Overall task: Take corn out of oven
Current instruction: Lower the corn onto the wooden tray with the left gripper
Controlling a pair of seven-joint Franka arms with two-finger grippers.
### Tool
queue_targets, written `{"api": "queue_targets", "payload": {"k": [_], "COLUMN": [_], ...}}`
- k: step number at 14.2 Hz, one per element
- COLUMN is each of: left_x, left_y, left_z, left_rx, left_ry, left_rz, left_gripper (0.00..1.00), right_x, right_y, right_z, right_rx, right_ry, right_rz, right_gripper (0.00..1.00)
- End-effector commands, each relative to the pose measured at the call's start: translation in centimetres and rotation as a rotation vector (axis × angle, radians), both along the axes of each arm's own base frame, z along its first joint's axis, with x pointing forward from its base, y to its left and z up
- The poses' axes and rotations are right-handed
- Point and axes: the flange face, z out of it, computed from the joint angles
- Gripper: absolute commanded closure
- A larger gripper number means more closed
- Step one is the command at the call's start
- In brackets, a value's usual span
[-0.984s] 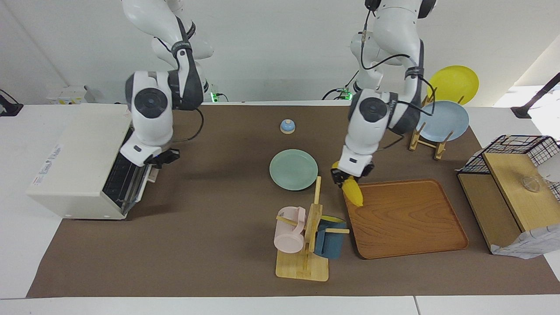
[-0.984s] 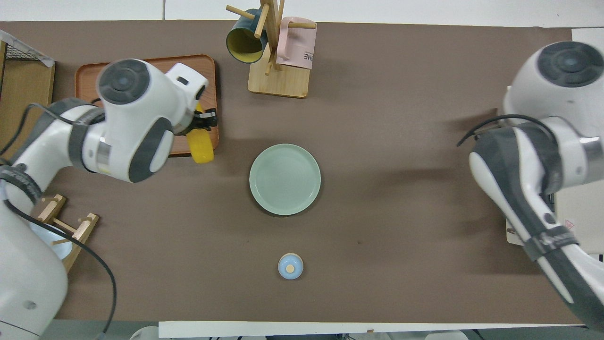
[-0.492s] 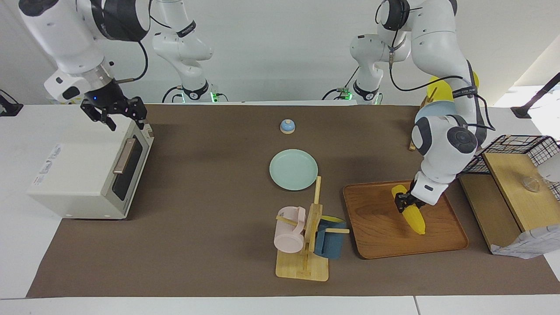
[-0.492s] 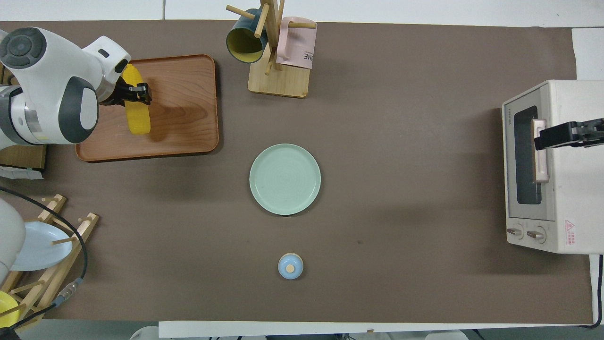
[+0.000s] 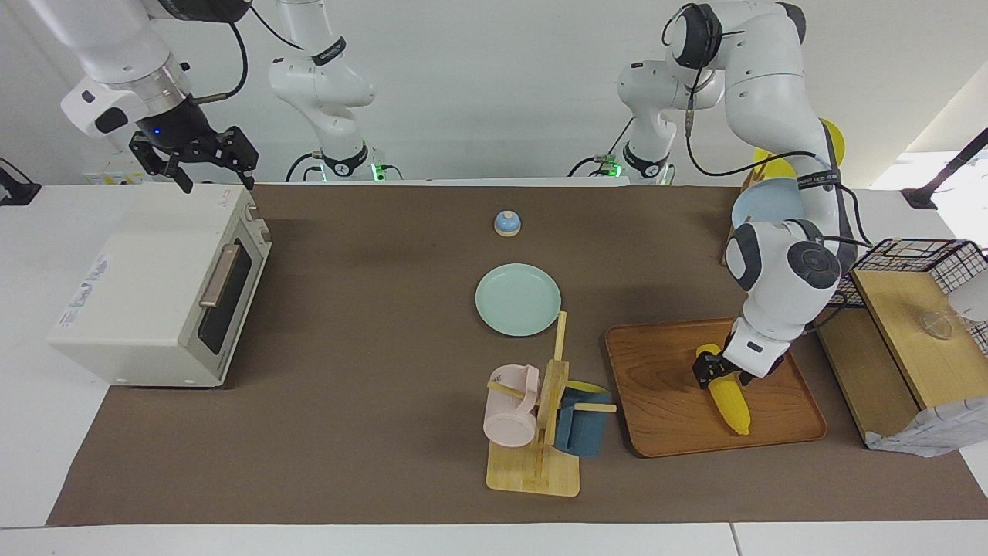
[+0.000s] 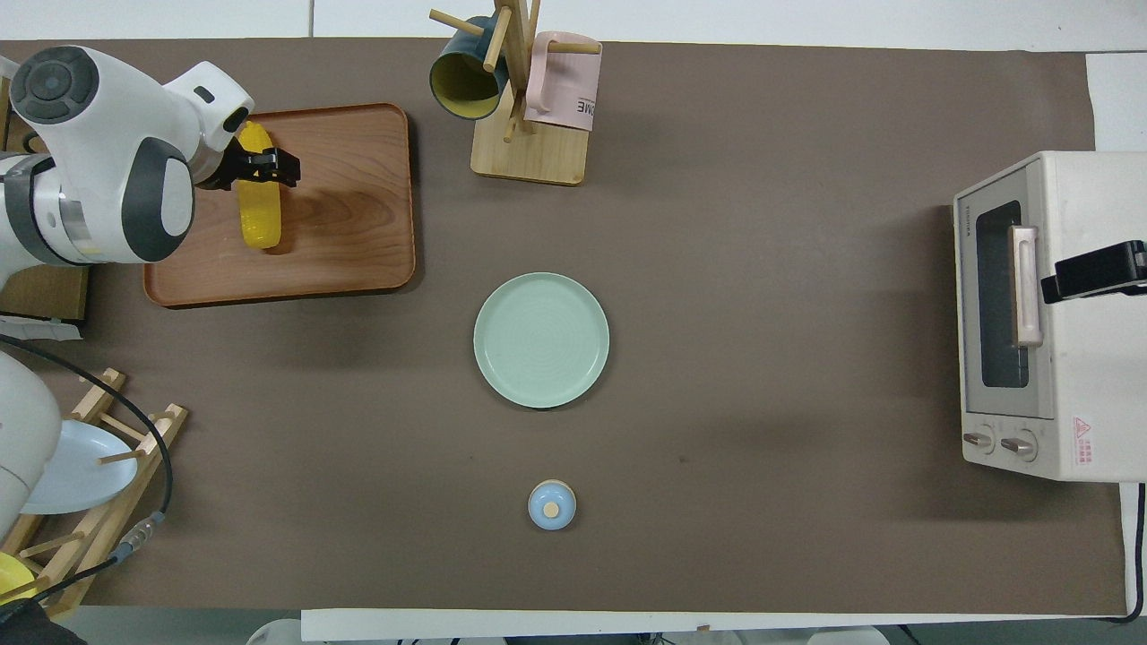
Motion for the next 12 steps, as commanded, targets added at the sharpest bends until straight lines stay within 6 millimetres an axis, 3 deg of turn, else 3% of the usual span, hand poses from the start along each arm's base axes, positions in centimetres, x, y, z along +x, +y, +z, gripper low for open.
{"api": "queue_targets", "payload": {"k": [1,3,4,6,9,12], "left_x": [-3.1,-6.5,-9.1,-13.8,-18.4,-19.4], "left_y": [2.1,2.9,3.9,4.5,5.0,5.1], "left_z": [8.2,15.1,19.1,24.4,29.5,30.9], "left_rx": [0.002,-0.003,-0.005,-0.005,-0.008,-0.01], "left_ry": [0.057,0.104,0.135,0.196,0.218,0.201], "left_rz": [0.033,0.049,0.066,0.055,0.043,0.02], "left_gripper": [0.0,0.0,0.0,0.0,0.0,0.0], "right_x": [0.0,0.3,0.0,-0.1,0.0,-0.5], "right_y": [0.3,0.7,0.5,0.9,1.7,1.0], "right_z": [-0.1,-0.4,0.3,0.3,0.4,-0.1], "right_rx": [0.008,0.008,0.008,0.007,0.007,0.008], "right_ry": [0.007,0.012,-0.005,-0.008,-0.009,0.003], "right_rz": [0.005,0.013,0.011,0.017,0.031,0.019], "right_gripper": [0.0,0.0,0.0,0.0,0.0,0.0]}}
